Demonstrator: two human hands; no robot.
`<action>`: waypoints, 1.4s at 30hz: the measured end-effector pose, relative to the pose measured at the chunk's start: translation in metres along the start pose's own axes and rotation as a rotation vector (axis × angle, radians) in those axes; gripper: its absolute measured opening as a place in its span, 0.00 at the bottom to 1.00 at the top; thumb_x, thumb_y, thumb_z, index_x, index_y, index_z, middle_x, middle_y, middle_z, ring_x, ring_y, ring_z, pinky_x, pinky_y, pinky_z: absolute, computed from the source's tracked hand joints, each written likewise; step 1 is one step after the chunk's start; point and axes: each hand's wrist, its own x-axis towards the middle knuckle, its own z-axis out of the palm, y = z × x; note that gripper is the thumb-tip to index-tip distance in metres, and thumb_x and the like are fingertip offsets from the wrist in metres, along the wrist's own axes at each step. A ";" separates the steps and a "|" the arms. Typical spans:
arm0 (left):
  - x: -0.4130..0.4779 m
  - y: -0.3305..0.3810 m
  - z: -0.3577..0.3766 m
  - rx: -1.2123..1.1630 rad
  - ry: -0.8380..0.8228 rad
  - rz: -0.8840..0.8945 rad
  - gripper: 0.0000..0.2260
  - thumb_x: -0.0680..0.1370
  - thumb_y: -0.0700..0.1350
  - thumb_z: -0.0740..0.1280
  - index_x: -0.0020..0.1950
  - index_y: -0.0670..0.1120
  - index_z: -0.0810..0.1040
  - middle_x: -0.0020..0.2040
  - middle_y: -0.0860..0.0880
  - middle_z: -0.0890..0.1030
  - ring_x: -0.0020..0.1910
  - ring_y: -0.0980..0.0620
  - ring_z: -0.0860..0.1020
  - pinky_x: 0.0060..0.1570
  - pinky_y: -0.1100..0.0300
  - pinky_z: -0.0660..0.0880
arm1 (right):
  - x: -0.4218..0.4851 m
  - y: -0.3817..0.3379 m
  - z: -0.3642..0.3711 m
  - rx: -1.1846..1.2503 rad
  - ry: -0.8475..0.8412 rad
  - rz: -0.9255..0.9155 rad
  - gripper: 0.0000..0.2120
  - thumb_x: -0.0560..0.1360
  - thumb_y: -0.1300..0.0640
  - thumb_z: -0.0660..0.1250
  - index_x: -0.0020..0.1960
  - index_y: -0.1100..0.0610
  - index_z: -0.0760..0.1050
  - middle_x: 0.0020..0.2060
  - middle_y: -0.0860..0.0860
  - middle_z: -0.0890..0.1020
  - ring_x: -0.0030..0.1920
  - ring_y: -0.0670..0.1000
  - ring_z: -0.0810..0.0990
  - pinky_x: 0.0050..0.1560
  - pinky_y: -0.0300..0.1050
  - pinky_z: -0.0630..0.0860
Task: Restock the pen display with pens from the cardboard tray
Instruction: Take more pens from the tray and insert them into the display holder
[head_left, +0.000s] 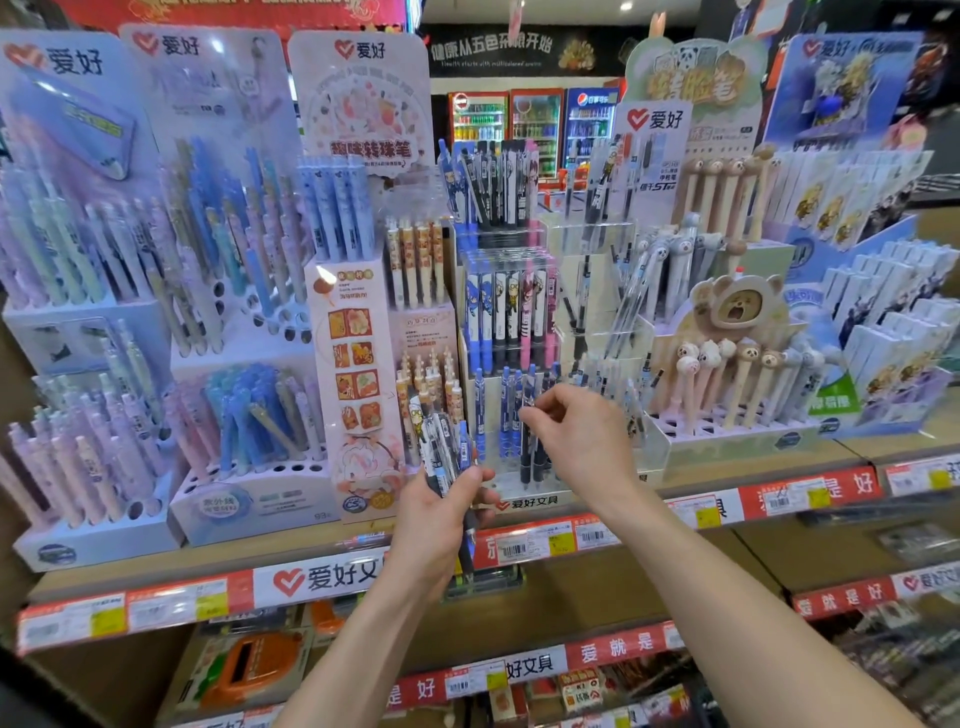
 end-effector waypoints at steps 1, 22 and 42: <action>0.000 0.000 0.000 0.002 -0.006 -0.002 0.06 0.81 0.40 0.67 0.57 0.41 0.78 0.49 0.45 0.87 0.43 0.48 0.85 0.48 0.49 0.83 | -0.002 0.002 0.002 -0.006 -0.007 0.005 0.10 0.77 0.47 0.70 0.45 0.53 0.81 0.34 0.43 0.81 0.36 0.44 0.79 0.40 0.43 0.77; -0.002 0.009 -0.001 -0.114 -0.135 -0.046 0.09 0.80 0.36 0.67 0.60 0.41 0.79 0.53 0.39 0.86 0.51 0.43 0.85 0.45 0.53 0.83 | -0.028 -0.018 -0.005 0.342 -0.337 0.093 0.08 0.75 0.45 0.71 0.48 0.49 0.84 0.37 0.43 0.84 0.38 0.39 0.81 0.40 0.37 0.74; 0.007 0.005 -0.012 0.038 0.020 -0.007 0.07 0.83 0.40 0.64 0.60 0.43 0.74 0.42 0.41 0.82 0.27 0.54 0.74 0.28 0.60 0.69 | 0.033 -0.039 -0.041 0.313 -0.092 0.009 0.05 0.76 0.52 0.69 0.45 0.54 0.80 0.36 0.50 0.83 0.36 0.47 0.81 0.41 0.47 0.80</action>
